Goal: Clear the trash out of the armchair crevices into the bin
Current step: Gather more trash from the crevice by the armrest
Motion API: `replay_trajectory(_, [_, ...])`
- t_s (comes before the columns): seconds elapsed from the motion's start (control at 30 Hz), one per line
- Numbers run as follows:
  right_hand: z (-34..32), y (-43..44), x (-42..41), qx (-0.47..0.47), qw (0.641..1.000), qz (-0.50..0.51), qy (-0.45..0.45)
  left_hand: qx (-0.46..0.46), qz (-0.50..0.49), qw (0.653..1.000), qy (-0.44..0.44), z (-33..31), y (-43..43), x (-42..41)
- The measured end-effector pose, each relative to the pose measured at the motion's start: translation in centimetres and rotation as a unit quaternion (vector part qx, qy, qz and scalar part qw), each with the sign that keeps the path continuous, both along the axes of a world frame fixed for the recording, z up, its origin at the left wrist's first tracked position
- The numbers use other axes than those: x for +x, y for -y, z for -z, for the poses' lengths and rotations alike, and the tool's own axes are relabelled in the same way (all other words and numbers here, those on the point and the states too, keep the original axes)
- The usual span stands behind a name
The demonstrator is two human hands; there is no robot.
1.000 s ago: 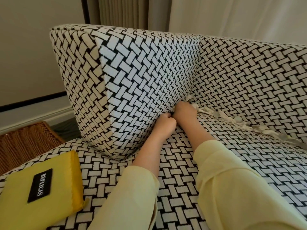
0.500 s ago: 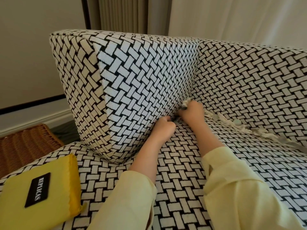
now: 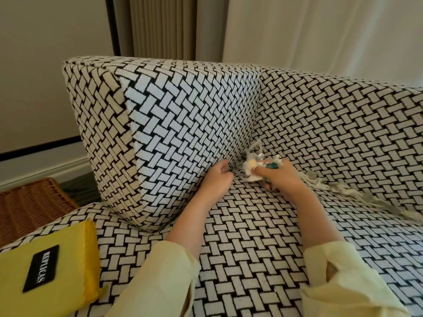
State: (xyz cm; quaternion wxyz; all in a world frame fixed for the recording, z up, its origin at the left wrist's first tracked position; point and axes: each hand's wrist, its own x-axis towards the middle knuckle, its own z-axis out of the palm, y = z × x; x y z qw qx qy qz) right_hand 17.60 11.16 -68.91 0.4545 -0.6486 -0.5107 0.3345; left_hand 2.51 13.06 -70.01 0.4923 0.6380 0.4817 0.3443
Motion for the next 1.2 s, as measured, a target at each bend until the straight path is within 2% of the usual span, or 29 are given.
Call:
replay_trajectory(0.1, [-0.3, 1.2, 0.0, -0.036, 0.996, -0.046, 0.063, 0.007, 0.011, 1.0, 0.007, -0.3, 0.5, 0.2])
replay_trajectory(0.23, [-0.4, 1.4, 0.3, -0.043, 0.996, -0.058, 0.054, 0.009, 0.036, 0.999, 0.018, -0.7, 1.2, 0.7])
replay_trajectory(0.47, [-0.8, 1.6, 1.5, -0.006, 0.996, -0.028, -0.087, 0.032, 0.032, 0.999, 0.007, -0.8, 1.4, 0.5])
replay_trajectory(0.63, [-1.8, 1.9, 1.7, 0.058, 0.967, -0.013, -0.25, 0.044, 0.026, 0.998, 0.02, -1.0, 1.6, 0.6])
replay_trajectory(0.77, [-2.0, 1.6, 1.9, 0.057, 0.95, -0.004, -0.306, 0.072, 0.041, 0.996, 0.034, -1.7, 2.2, 1.1])
replay_trajectory(0.83, [-1.8, 1.4, 1.7, 0.028, 0.951, 0.002, -0.309, 0.071, 0.057, 0.991, 0.097, -2.3, 2.7, 1.7])
replay_trajectory(0.97, [-2.3, 1.3, -0.1, -0.009, 0.963, -0.032, -0.267, -0.032, 0.039, 0.954, 0.295, -3.0, 2.6, 3.1])
replay_trajectory(1.07, [-3.1, 1.1, -1.7, -0.001, 0.96, -0.032, -0.278, -0.116, 0.029, 0.933, 0.338, -2.7, 2.7, 3.4])
replay_trajectory(1.13, [-3.3, 0.9, -3.3, -0.021, 0.969, 0.002, -0.245, -0.188, 0.024, 0.904, 0.383, -2.7, 2.8, 3.1])
replay_trajectory(1.2, [-3.2, 0.7, -5.1, -0.016, 0.982, 0.07, -0.177, -0.253, -0.001, 0.856, 0.45, -3.0, 2.8, 2.7])
